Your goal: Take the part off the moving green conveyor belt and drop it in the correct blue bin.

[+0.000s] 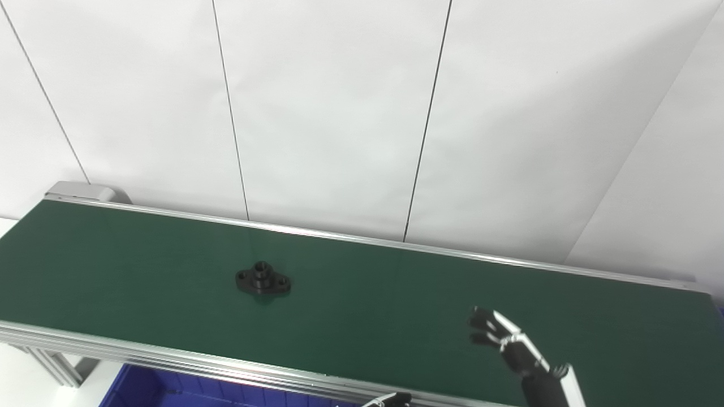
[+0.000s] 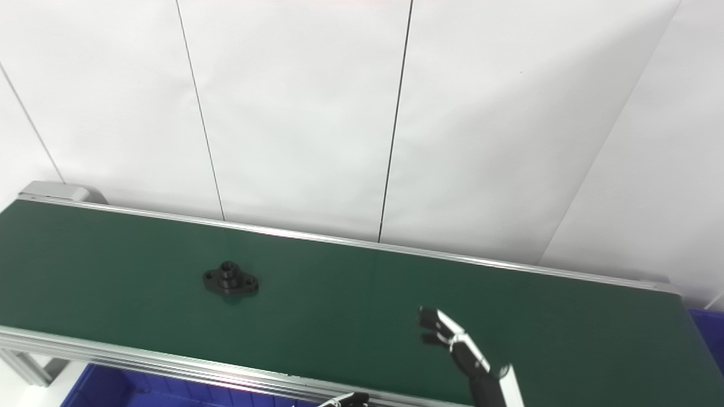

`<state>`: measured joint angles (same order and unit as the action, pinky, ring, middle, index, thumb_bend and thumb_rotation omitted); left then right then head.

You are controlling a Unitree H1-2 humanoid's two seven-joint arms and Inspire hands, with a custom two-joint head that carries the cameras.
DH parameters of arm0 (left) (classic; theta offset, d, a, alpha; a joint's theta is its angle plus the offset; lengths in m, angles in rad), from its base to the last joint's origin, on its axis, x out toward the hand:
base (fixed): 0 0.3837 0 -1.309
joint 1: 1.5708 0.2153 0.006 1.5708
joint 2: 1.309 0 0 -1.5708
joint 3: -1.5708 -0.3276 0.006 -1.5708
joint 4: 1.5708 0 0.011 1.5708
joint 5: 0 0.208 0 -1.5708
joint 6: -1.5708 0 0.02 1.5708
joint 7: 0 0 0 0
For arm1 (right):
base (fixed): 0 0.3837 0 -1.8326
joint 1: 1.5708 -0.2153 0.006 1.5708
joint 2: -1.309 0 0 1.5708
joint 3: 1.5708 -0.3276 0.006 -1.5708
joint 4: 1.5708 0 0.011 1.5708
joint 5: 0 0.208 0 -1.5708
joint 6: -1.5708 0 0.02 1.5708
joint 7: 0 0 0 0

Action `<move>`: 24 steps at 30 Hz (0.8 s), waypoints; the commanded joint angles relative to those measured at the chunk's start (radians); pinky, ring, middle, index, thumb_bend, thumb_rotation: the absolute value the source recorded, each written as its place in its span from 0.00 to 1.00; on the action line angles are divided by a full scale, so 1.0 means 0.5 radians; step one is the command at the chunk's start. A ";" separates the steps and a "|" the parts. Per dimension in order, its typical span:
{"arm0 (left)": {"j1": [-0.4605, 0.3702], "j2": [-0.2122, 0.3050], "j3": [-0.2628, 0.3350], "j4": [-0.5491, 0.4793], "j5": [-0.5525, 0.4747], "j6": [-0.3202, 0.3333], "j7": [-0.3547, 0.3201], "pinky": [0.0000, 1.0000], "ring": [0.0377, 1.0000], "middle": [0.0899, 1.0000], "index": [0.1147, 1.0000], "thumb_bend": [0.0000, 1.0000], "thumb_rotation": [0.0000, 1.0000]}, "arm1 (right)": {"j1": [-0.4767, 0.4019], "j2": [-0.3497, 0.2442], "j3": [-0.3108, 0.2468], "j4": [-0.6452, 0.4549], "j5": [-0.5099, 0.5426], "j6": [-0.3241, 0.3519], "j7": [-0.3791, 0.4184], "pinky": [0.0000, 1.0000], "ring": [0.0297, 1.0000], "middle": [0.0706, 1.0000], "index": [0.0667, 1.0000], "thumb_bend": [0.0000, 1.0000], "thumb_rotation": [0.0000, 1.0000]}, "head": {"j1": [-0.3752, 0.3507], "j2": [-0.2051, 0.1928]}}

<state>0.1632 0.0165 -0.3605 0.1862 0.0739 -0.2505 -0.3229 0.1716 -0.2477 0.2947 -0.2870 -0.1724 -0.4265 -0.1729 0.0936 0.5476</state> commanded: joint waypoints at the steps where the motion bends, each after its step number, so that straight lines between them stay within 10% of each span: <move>1: 0.006 -0.023 -0.012 -0.091 -0.021 0.015 0.002 0.84 0.90 0.91 0.89 0.76 0.65 | -0.090 0.015 -0.010 -0.021 -0.062 -0.087 -0.139 0.69 0.77 0.80 0.79 0.70 0.51 | 0.004 0.004; 12: 0.010 -0.049 -0.038 -0.151 -0.042 0.101 0.001 0.90 0.94 0.94 0.91 0.75 0.63 | -0.460 0.166 -0.104 0.207 -0.203 -0.059 -0.170 0.64 0.71 0.77 0.77 0.75 0.49 | -0.028 0.022; 24: -0.021 -0.067 -0.062 -0.118 -0.019 0.075 -0.005 0.89 0.94 0.95 0.92 0.75 0.65 | -0.824 0.330 -0.124 0.317 -0.809 0.707 0.167 0.68 0.76 0.79 0.82 0.84 0.58 | -0.062 0.029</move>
<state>0.1743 -0.0044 -0.3807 0.1489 0.0653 -0.1922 -0.3242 -0.1962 -0.0908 0.2358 -0.1259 -0.5546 -0.0941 -0.0906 0.0598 0.5584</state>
